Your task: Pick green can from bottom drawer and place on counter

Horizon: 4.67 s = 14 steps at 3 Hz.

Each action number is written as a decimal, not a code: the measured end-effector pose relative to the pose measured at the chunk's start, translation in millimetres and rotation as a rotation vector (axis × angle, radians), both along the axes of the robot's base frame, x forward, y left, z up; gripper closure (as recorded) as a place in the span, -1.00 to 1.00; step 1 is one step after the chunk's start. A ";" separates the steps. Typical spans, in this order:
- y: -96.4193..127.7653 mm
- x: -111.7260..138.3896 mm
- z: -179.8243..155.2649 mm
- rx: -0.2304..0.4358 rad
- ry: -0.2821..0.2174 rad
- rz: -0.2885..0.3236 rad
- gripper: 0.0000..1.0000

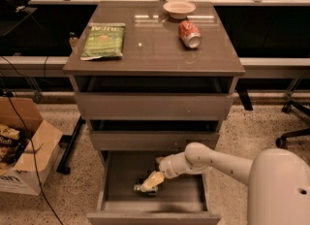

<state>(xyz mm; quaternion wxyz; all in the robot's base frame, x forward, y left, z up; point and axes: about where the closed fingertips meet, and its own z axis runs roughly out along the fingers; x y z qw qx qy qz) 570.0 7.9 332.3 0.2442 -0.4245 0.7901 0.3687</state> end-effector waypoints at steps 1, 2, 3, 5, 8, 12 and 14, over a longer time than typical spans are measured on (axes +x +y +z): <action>1.8 0.5 -39.3 -0.104 -0.001 0.054 -1.00; 1.5 2.8 -66.6 -0.190 -0.018 0.078 -1.00; 0.4 7.8 -96.7 -0.247 -0.029 0.066 -1.00; -3.4 17.2 -144.7 -0.255 -0.012 -0.022 -1.00; 11.2 7.6 -199.3 -0.215 0.090 -0.063 -1.00; 26.8 -0.9 -192.0 -0.196 0.096 -0.029 0.92; 28.1 -2.1 -104.9 -0.148 0.002 -0.001 1.00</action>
Offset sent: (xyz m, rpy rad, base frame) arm 0.0094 -0.0032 -0.0952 -0.2954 -0.0448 0.1007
